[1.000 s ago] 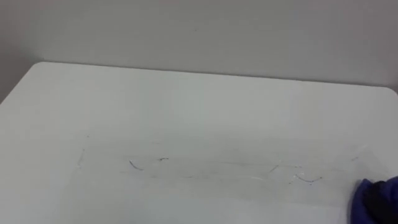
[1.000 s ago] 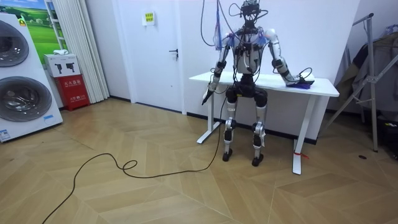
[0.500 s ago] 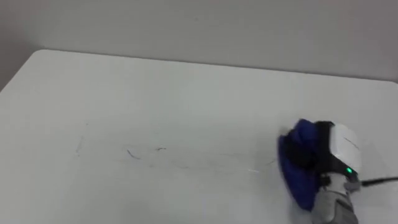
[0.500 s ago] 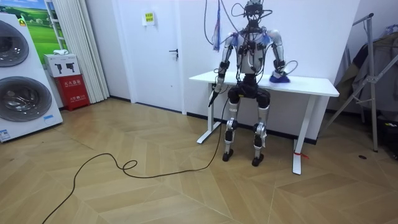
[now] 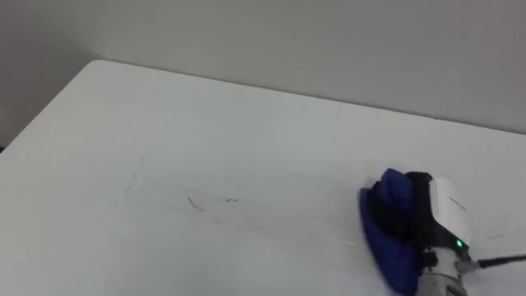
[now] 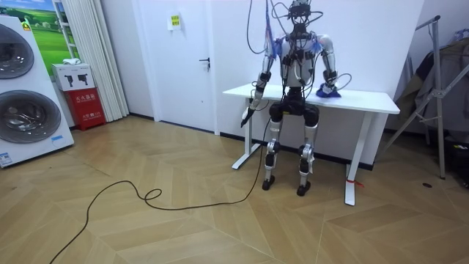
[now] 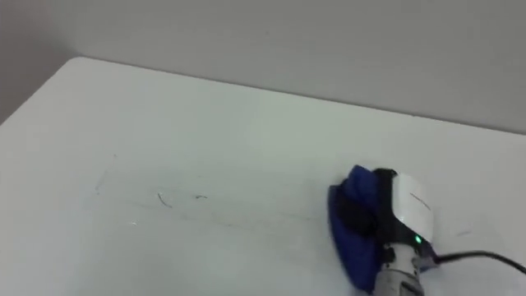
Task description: Wipe table
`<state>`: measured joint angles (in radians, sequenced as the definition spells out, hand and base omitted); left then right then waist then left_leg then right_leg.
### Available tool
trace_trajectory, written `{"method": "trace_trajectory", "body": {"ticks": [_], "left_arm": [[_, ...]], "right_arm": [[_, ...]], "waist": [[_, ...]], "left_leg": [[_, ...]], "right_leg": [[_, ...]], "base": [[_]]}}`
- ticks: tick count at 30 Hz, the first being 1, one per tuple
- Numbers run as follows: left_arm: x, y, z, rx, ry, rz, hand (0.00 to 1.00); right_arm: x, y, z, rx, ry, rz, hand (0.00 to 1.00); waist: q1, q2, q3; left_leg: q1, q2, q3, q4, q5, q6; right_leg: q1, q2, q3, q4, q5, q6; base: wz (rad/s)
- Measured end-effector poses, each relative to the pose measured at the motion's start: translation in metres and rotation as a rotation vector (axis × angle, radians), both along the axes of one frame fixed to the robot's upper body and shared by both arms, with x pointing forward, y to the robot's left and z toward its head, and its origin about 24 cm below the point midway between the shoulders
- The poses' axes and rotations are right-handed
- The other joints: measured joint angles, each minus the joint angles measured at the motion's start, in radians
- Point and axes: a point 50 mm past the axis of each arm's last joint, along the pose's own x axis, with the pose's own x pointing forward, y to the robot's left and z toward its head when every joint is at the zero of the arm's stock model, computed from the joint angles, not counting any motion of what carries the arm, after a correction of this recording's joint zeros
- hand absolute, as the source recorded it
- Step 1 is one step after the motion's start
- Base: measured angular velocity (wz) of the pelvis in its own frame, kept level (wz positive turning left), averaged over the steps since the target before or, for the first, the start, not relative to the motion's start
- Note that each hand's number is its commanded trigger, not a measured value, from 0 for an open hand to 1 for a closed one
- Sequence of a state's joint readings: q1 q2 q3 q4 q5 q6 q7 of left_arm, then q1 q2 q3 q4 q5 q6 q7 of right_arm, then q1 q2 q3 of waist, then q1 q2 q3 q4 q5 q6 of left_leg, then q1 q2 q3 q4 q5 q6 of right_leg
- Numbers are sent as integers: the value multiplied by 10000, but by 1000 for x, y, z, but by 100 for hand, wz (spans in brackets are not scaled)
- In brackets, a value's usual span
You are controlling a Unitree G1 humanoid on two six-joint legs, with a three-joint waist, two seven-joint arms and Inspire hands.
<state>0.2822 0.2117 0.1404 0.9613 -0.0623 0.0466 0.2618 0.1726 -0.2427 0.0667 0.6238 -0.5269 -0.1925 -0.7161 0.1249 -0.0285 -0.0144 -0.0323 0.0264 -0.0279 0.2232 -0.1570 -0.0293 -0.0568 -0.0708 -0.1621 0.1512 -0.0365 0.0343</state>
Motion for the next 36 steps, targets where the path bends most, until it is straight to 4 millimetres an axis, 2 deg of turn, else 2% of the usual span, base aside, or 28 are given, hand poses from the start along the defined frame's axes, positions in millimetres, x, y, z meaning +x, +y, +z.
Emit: {"method": "trace_trajectory", "body": {"ticks": [2,5,8,11,16,19,22,24,27,29,30,32,34,36], "left_arm": [[-3,3,1,134,-11,240,0],[1,8,4,252,-283,463,0],[4,12,7,395,-535,546,0],[5,12,8,441,-607,488,0],[2,13,8,480,-681,467,0],[-1,11,7,412,-617,470,0],[0,6,5,271,-528,255,0],[2,1,2,127,-429,65,0],[5,-9,-4,-137,-65,-291,0],[11,-14,-6,-271,-25,-630,0],[13,-16,-6,-293,-57,-711,0],[19,-20,-7,-392,-65,-919,0],[17,-22,-8,-463,-17,-861,0],[6,-22,-8,-487,305,-723,0]], "right_arm": [[-21,-18,-1,176,113,-879,100],[-43,-38,0,130,168,-1802,100],[-52,-46,-2,28,194,-2243,100],[-55,-49,-3,-27,262,-2371,100],[-58,-52,-4,-214,444,-2421,100],[-58,-51,-7,-114,596,-2381,100],[-44,-47,-5,-7,532,-2266,100],[-36,-40,-5,-11,651,-2105,100],[-6,-22,2,-406,928,-942,100],[32,20,12,-407,995,1399,100],[41,32,14,-428,959,2037,100],[72,72,24,-555,910,4007,100],[82,87,28,-848,909,4762,100],[83,90,29,-875,920,4986,100]], "waist": [[-229,-21,-15],[-637,-42,-34],[-782,-69,-57],[-862,-98,-86],[-876,-120,-82],[-705,-120,-81],[-548,-117,-74],[-335,-94,-60],[171,-79,-35],[443,-65,6],[516,-55,31],[696,-18,163],[781,7,175],[792,19,169]], "left_leg": [[8,-48,-35,38,-14,60],[-95,-86,-10,92,-1,77],[-68,-115,7,92,21,98],[-39,-122,7,92,19,101],[131,-131,0,89,12,111],[263,-126,13,85,0,129],[266,-93,95,95,6,120],[358,-35,251,81,3,117],[369,116,658,79,-15,83],[140,258,736,92,15,28],[59,299,737,105,32,1],[-147,357,536,116,83,-81],[-272,348,351,101,99,-108],[-201,319,241,54,152,-195]], "right_leg": [[45,-67,-39,5,-41,60],[144,-127,-15,19,-88,127],[169,-158,-8,18,-87,132],[201,-167,-8,17,-92,139],[311,-174,-13,15,-95,143],[409,-171,-10,23,-97,146],[415,-148,-12,38,-92,143],[407,-105,76,50,-78,129],[131,-11,352,226,-74,114],[-142,124,388,222,-98,74],[-202,159,379,223,-110,54],[-389,260,349,215,-139,8],[-475,308,375,212,-152,-13],[-396,337,423,221,-145,-31]], "base": [[11],[24],[2],[1],[0],[-5],[-17],[-29],[-45],[-23],[3],[20],[37],[29]]}}
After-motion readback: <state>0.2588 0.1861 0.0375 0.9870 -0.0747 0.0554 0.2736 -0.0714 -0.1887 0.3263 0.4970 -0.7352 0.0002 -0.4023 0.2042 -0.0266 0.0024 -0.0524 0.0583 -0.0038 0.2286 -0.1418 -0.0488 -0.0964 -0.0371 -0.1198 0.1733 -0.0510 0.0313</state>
